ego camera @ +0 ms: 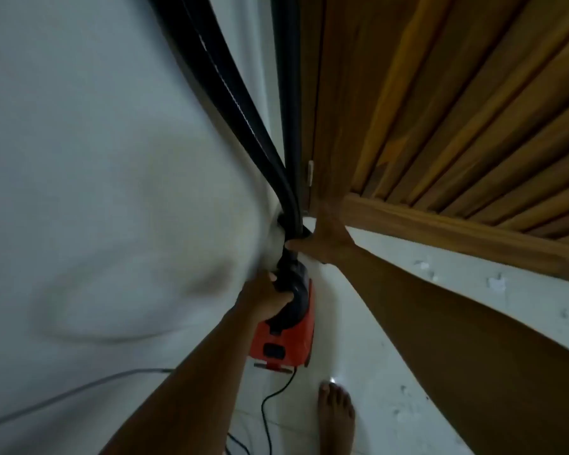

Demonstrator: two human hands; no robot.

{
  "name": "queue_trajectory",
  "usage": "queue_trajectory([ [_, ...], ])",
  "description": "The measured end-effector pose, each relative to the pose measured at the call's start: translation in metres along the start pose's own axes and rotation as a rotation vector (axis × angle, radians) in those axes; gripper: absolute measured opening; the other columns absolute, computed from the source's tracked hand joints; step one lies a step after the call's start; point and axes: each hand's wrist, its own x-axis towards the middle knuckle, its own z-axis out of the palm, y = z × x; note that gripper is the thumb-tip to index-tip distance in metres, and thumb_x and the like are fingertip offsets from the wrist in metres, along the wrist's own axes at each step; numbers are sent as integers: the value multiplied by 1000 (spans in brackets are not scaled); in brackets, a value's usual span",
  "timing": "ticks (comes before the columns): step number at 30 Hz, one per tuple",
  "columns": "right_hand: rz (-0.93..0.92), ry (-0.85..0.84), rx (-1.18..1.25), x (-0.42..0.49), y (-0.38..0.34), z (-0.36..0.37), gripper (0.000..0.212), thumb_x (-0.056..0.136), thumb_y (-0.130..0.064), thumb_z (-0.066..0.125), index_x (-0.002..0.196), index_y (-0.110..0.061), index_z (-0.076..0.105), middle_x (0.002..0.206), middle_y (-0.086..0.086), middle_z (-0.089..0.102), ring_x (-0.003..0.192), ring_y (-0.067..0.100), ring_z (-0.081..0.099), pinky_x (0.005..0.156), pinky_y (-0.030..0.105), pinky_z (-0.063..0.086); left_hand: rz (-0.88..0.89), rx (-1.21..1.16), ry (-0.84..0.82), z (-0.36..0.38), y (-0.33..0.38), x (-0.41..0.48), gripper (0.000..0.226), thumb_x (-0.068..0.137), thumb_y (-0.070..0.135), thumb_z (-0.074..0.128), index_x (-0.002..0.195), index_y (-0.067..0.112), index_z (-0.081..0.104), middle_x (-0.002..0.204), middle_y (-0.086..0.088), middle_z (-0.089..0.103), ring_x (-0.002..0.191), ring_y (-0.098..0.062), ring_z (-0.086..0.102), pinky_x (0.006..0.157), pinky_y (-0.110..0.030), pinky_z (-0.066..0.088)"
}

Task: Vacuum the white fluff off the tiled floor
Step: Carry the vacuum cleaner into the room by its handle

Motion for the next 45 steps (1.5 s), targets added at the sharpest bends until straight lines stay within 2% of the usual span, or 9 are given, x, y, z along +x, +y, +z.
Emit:
queue_trajectory([
  [4,-73,70,82,62,19,24,127,65,-38,91,159,-20,6,158,5,23,142,23,26,113,30,29,-69,-85,-17,26,-17,66,76,94,37,70,159,16,36,153,-12,51,134,-32,55,99,-35,49],
  [8,-54,71,147,102,24,46,128,65,-33,92,158,-15,7,157,7,24,142,25,28,117,36,30,-119,-82,-96,47,-29,103,62,100,31,66,155,14,43,147,-15,57,129,-32,58,105,-39,51],
  [11,-17,116,206,121,24,55,113,70,-25,90,155,-13,16,151,6,34,136,22,36,102,20,31,-210,-247,-152,59,-38,122,25,103,31,62,109,8,69,103,-12,73,83,-19,68,82,-36,57],
  [15,14,166,211,132,24,58,98,76,-25,85,152,-16,24,145,6,43,129,24,45,89,21,37,-246,-568,-110,72,-45,135,39,102,35,65,74,9,60,66,-7,64,52,-16,61,53,-27,52],
  [20,11,235,205,127,23,57,94,76,-21,82,153,-21,28,137,7,53,123,25,53,87,19,41,-156,-511,2,85,-50,134,50,103,45,60,72,6,56,54,-6,55,47,-21,52,62,-37,49],
  [26,5,269,214,90,7,30,90,78,-24,81,152,-18,30,136,5,55,121,20,53,87,20,42,-109,-393,89,91,-40,105,62,101,54,56,86,-5,67,73,-19,61,66,-31,58,68,-51,59],
  [31,41,299,204,32,-27,-17,83,73,-33,80,143,-17,37,111,-8,53,105,14,58,87,26,50,-90,-357,113,76,-7,34,62,103,51,53,96,-8,69,84,-27,71,73,-42,68,64,-39,54],
  [35,22,352,269,-43,-58,-65,86,73,-26,84,145,-17,38,125,2,59,104,14,56,90,21,47,-37,-310,117,66,17,-48,57,104,48,52,100,-5,70,84,-23,71,66,-31,64,54,-31,48],
  [45,-9,482,251,-250,-121,-155,97,74,-29,82,153,-14,27,137,5,54,118,14,53,98,16,41,90,-342,122,72,52,-247,45,101,47,57,94,4,67,80,-17,71,73,-35,70,78,-53,64],
])
